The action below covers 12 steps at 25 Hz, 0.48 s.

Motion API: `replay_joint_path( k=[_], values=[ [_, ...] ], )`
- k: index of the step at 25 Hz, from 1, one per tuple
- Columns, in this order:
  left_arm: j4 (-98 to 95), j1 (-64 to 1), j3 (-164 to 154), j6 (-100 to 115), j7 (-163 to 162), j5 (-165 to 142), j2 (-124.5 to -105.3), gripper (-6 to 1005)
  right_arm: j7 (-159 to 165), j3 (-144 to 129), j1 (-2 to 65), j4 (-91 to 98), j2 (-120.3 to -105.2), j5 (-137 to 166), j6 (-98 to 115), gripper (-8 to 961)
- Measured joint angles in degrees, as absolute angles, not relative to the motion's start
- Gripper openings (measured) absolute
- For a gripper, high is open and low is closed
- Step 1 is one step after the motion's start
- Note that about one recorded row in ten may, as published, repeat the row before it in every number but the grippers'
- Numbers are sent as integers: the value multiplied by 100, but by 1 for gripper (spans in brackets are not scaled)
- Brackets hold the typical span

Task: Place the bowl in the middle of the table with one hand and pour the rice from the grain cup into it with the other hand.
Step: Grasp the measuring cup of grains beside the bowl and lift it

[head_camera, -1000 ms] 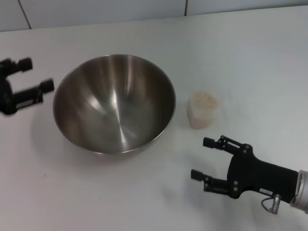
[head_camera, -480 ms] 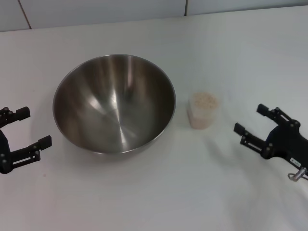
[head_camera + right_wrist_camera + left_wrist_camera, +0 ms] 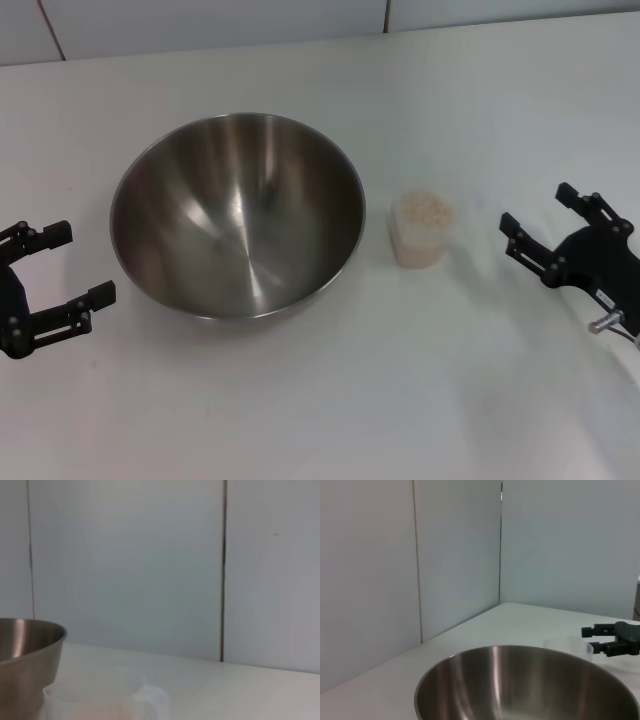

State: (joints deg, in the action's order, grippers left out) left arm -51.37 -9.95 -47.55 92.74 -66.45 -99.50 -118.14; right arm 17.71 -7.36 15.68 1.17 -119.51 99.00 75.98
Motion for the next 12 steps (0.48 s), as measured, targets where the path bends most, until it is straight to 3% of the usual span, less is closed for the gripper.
replay_joint_path(
  k=[12],
  values=[
    [-5170, -1002, -4770, 9281, -6678, -9959, -11812, 845, 1765, -989, 2050, -107, -11957, 9957, 6880, 829]
  ],
)
